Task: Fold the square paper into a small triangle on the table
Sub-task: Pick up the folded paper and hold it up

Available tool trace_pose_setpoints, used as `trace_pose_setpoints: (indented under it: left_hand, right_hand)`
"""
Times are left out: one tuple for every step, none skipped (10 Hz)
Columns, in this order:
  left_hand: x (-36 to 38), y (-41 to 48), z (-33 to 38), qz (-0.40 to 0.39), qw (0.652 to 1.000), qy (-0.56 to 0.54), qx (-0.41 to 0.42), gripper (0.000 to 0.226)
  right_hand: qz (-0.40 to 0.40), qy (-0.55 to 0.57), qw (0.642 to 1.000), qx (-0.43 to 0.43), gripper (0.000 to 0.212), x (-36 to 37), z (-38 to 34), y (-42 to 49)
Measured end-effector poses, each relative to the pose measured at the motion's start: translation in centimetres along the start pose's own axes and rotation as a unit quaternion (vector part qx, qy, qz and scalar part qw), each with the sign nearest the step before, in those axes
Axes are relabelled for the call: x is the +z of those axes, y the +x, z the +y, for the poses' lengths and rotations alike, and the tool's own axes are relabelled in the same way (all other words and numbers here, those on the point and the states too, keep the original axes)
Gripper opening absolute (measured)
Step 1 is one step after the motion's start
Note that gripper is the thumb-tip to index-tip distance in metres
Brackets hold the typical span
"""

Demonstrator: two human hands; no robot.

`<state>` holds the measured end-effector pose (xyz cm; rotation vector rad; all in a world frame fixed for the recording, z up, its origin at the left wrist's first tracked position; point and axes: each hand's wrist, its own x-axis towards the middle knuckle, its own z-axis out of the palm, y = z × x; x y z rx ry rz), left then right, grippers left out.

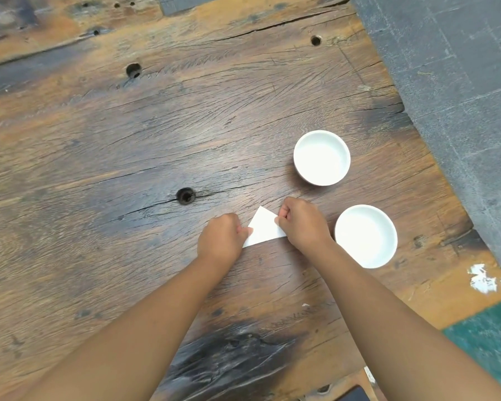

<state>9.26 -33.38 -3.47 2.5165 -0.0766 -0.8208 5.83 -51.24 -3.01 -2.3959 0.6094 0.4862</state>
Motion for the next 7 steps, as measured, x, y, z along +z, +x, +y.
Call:
trace_pose_setpoints:
  left_hand:
    - [0.0,-0.1,-0.1,0.000,1.000,0.013,0.007,0.038]
    - [0.0,0.0,-0.2,0.001,1.000,0.007,0.004,0.039]
    - [0.1,0.0,-0.2,0.003,1.000,0.011,0.007,0.039]
    - [0.1,0.0,-0.3,0.002,1.000,0.016,0.007,0.038]
    - [0.0,-0.3,-0.2,0.001,1.000,0.022,0.013,0.037]
    - [-0.1,-0.9,-0.2,-0.003,1.000,-0.015,0.002,0.032]
    - [-0.6,-1.6,-1.2,0.007,0.998,-0.052,-0.019,0.028]
  right_hand:
    - [0.003,-0.024,1.000,-0.002,0.008,0.0,-0.3,0.1]
    - [0.006,-0.081,0.997,-0.014,0.011,0.1,-0.8,0.1]
    - [0.016,-0.098,0.995,0.004,0.022,0.0,-1.1,-0.1]
    - [0.006,-0.084,0.996,0.030,0.023,-0.4,-1.1,-0.2]
    - [-0.023,-0.041,0.997,0.062,0.017,-1.0,-1.3,0.0]
    - [-0.047,-0.033,0.996,0.068,0.018,-1.7,-1.3,-0.1]
    - [-0.032,-0.049,0.997,0.047,0.017,-1.9,-1.8,-1.1]
